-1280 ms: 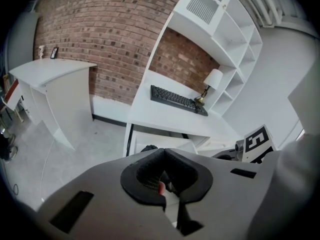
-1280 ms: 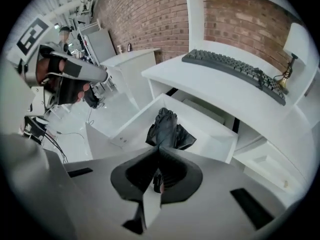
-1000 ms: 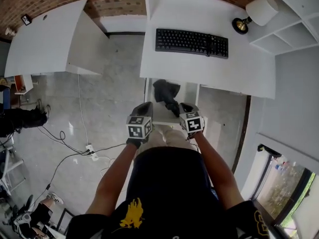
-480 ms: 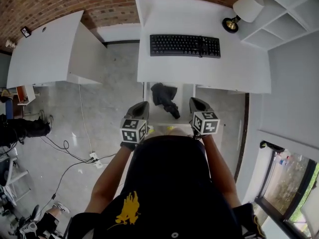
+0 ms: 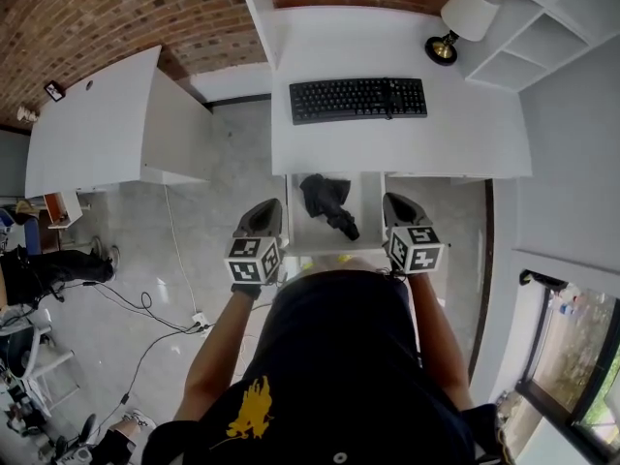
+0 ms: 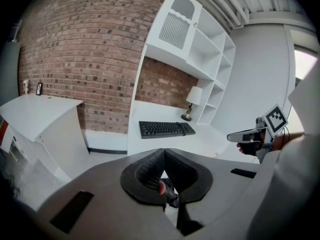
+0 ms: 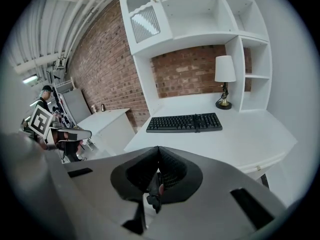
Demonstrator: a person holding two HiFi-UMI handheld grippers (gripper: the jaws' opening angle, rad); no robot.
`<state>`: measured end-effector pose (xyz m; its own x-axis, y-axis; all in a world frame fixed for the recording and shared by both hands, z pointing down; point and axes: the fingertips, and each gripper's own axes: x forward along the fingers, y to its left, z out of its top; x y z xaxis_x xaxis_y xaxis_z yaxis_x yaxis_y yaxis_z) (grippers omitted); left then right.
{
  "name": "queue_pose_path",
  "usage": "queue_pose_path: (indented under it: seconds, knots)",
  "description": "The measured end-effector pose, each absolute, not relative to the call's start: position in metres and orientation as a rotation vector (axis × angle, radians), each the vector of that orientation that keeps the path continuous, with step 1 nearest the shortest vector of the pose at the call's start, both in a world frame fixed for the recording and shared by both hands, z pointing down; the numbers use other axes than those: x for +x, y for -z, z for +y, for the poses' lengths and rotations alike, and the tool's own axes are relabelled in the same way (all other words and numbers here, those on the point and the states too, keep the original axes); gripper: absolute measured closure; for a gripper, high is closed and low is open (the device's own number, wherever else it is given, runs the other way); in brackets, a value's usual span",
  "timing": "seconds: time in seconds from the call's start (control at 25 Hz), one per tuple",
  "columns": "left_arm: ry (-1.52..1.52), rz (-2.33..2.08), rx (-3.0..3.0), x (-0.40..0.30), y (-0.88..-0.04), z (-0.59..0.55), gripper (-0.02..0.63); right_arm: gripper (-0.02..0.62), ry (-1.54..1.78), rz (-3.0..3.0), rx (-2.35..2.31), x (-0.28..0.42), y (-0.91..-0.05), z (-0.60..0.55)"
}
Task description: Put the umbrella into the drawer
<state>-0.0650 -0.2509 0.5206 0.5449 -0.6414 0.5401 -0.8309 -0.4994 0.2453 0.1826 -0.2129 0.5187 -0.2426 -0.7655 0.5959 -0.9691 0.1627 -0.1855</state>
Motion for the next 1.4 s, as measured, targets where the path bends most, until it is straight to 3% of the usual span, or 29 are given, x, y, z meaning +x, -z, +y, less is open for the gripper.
queue_pose_path:
  seconds: [0.36,1.0,1.4]
  knots:
    - [-0.475,-1.219,2.379,-0.056,-0.481,-0.261,0.589,0.595,-0.668,-2.141,1.725,0.190,-0.473,-0.225]
    - [-0.128,-1.493,2.655,-0.057,-0.330,-0.286,0.589,0.595,-0.288,-2.282,1.907,0.203,-0.331,-0.236]
    - [-0.121,-1.529,2.661,-0.064,-0.326,-0.285,0.589,0.595,-0.277,-2.332,1.943,0.209,-0.309,-0.231]
